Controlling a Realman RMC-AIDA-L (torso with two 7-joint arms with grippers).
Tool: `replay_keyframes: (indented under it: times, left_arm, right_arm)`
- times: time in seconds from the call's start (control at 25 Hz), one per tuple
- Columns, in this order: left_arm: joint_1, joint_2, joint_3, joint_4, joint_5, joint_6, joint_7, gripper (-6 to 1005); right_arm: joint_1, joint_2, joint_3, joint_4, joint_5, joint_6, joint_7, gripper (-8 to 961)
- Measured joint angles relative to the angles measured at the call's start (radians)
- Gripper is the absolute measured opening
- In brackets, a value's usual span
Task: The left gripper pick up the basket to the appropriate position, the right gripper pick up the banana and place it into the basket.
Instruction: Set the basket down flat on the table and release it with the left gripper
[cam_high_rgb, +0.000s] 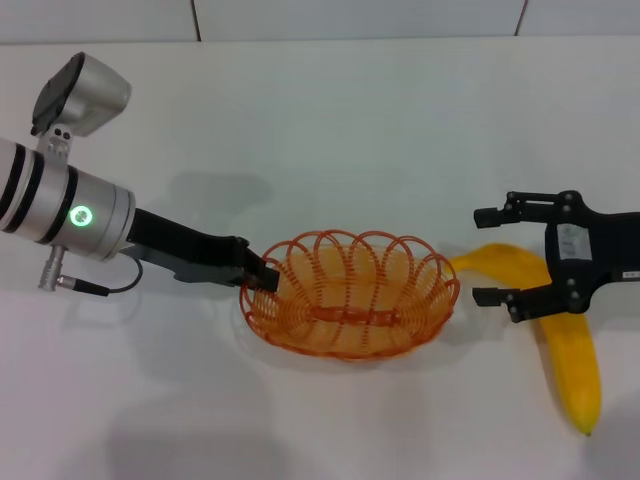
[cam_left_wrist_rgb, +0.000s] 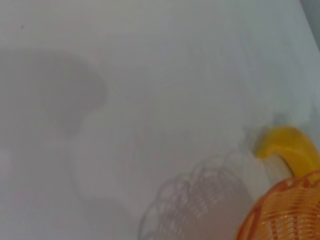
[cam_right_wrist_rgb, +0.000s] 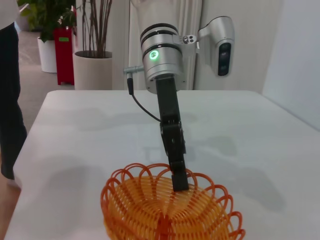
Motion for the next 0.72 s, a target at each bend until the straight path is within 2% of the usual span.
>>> replay_keyframes:
  times: [0.28, 0.56, 0.72]
  left_arm:
    - [0.001, 0.0, 0.0, 0.0, 0.007, 0.0, -0.011, 88]
    - [0.003, 0.0, 0.001, 0.011, 0.013, 0.0, -0.013, 87]
    - [0.006, 0.0, -0.004, 0.012, 0.012, 0.0, -0.013, 90]
  right_arm:
    - [0.0, -0.003, 0.003, -0.005, 0.0, 0.0, 0.0, 888]
    - [-0.014, -0.043, 0.032, -0.018, 0.001, -0.014, 0.0, 889]
    - [-0.025, -0.05, 0.04, -0.021, 0.001, -0.038, -0.007, 889]
